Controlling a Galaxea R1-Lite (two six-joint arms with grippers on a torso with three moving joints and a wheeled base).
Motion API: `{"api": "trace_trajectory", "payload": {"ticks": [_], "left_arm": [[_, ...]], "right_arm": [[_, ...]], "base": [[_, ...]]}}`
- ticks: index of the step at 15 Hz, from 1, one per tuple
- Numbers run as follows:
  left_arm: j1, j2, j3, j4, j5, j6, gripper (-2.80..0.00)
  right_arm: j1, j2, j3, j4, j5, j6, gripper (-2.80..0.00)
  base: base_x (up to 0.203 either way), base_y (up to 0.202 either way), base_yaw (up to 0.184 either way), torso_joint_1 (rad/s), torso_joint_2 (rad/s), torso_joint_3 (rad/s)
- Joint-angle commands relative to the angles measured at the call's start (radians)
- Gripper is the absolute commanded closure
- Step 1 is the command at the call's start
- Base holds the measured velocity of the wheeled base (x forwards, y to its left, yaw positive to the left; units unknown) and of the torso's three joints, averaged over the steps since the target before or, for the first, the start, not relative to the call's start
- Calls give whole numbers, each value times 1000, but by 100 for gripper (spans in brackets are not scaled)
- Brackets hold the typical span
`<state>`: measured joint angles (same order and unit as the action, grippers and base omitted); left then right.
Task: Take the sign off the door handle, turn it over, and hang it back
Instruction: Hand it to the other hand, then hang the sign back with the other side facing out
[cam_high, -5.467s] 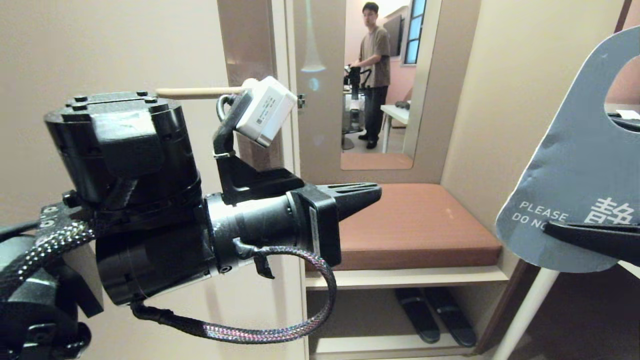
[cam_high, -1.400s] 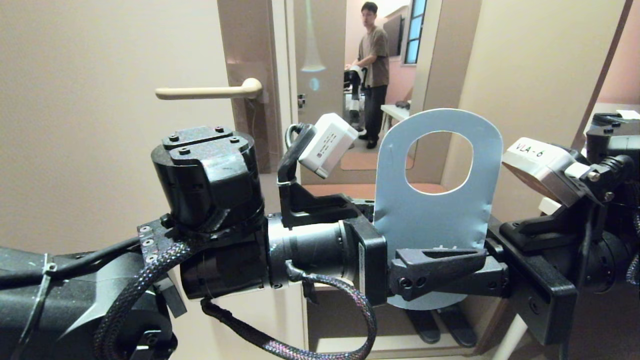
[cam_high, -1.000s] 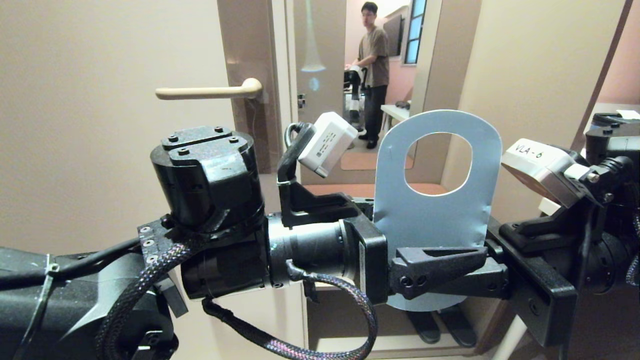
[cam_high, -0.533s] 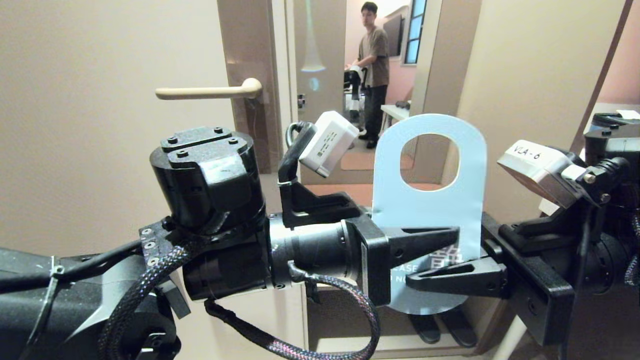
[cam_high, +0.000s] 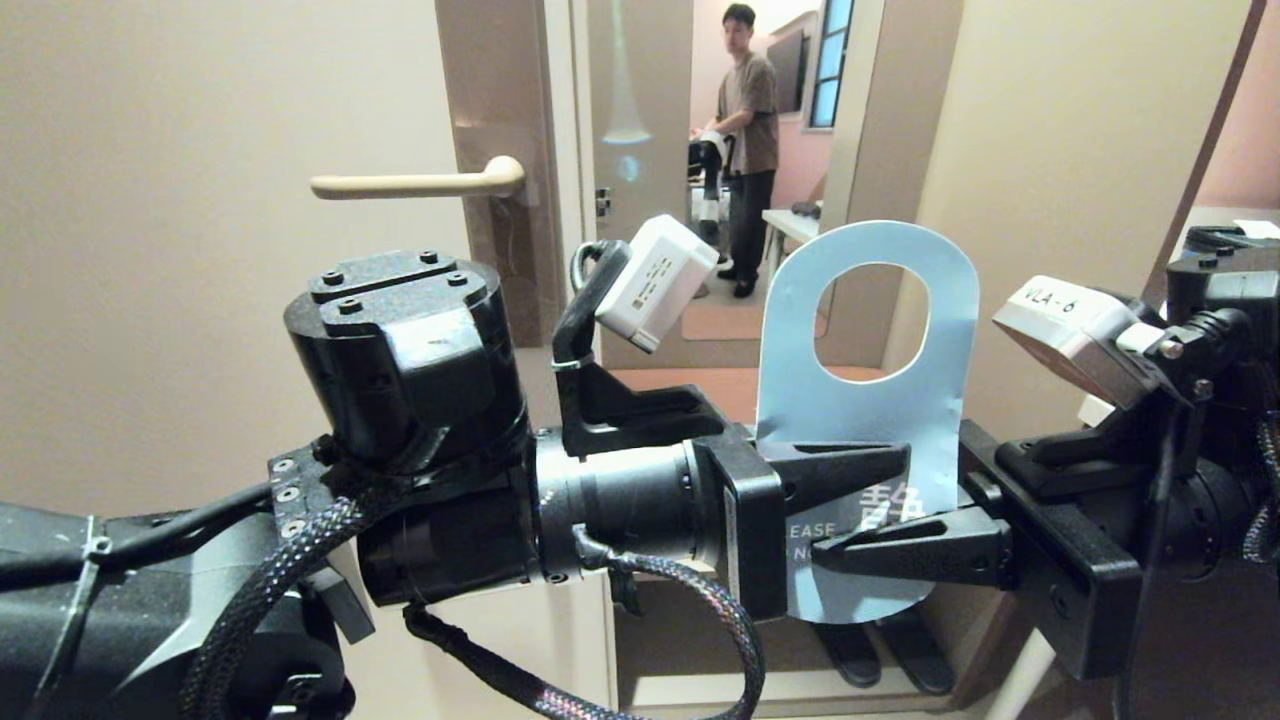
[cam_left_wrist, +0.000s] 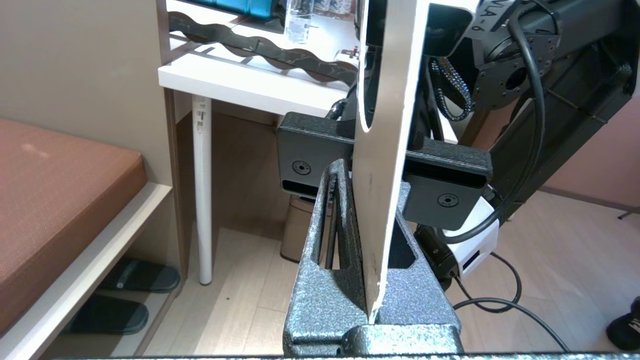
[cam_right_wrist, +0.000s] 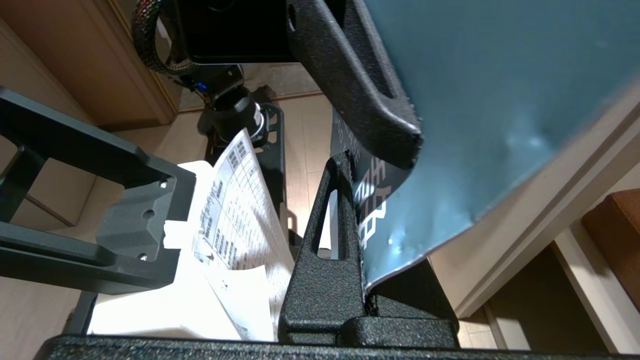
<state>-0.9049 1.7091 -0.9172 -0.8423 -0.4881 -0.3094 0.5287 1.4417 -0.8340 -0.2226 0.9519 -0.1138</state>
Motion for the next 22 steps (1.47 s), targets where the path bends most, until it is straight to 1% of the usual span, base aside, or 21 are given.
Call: {"api": "trace_trajectory", "payload": {"ticks": [1, 2, 3, 9, 11, 16, 18, 22], "left_arm": [[0, 0, 0, -4, -1, -2, 0], [1, 0, 0, -4, -1, -2, 0], [1, 0, 0, -4, -1, -2, 0], [4, -3, 1, -4, -1, -2, 0], [12, -8, 2, -4, -1, -2, 0], [35, -16, 3, -4, -1, -2, 0], [35, -16, 3, -4, -1, -2, 0], [45, -16, 11, -4, 0, 1, 0]], "right_arm": [[0, -3, 0, -1, 7, -1, 0], [0, -3, 0, -1, 7, -1, -160], [0, -3, 0, -2, 7, -1, -280], [-10, -6, 38, -3, 3, -1, -280], [-43, -19, 85, -3, 2, -2, -280], [-211, -75, 195, -3, 2, -4, -280], [-264, -100, 222, -3, 2, -4, -280], [-285, -133, 239, -3, 2, -4, -280]], "base": [[0, 0, 0, 0, 0, 0], [0, 0, 0, 0, 0, 0], [0, 0, 0, 0, 0, 0], [0, 0, 0, 0, 0, 0], [0, 0, 0, 0, 0, 0], [0, 0, 0, 0, 0, 0], [0, 0, 0, 0, 0, 0], [0, 0, 0, 0, 0, 0]]}}
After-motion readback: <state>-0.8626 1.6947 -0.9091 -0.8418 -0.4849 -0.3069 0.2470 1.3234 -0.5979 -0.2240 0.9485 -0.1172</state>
